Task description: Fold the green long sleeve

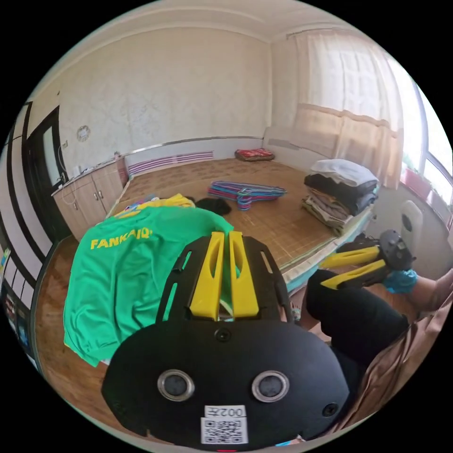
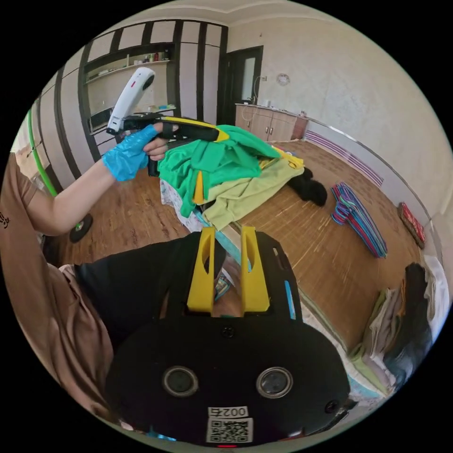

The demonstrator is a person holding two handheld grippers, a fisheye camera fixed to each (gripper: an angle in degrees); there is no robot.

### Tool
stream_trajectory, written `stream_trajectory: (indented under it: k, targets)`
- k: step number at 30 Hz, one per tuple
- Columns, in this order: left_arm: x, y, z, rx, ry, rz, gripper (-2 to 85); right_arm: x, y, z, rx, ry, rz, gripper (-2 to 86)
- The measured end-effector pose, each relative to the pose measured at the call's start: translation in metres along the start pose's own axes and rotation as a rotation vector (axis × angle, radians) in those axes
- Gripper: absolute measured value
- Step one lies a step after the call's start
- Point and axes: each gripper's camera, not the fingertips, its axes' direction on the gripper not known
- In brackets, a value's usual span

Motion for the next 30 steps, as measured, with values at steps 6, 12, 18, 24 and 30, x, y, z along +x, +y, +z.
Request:
stream_trajectory:
  k: [6, 12, 18, 24, 30]
  targets:
    - [0.040, -0.018, -0.023, 0.007, -0.015, 0.079, -0.9, 0.025, -0.058, 0.008, -0.006, -0.053, -0.196, 13.7]
    - [0.053, -0.031, -0.044, 0.045, -0.013, 0.046, -0.9, 0.080, -0.140, 0.005, -0.094, 0.016, -0.244, 14.0]
    - [0.063, -0.041, -0.044, 0.055, 0.001, 0.048, -0.9, 0.145, -0.208, 0.026, 0.061, -0.069, -0.026, 15.5]
    - [0.064, -0.045, -0.039, 0.042, -0.002, 0.051, -0.9, 0.170, -0.222, 0.114, 0.075, -0.330, 0.132, 21.6]
    - [0.056, -0.045, -0.030, 0.021, 0.013, 0.027, -0.9, 0.190, -0.221, 0.195, -0.074, -0.470, 0.235, 24.3]
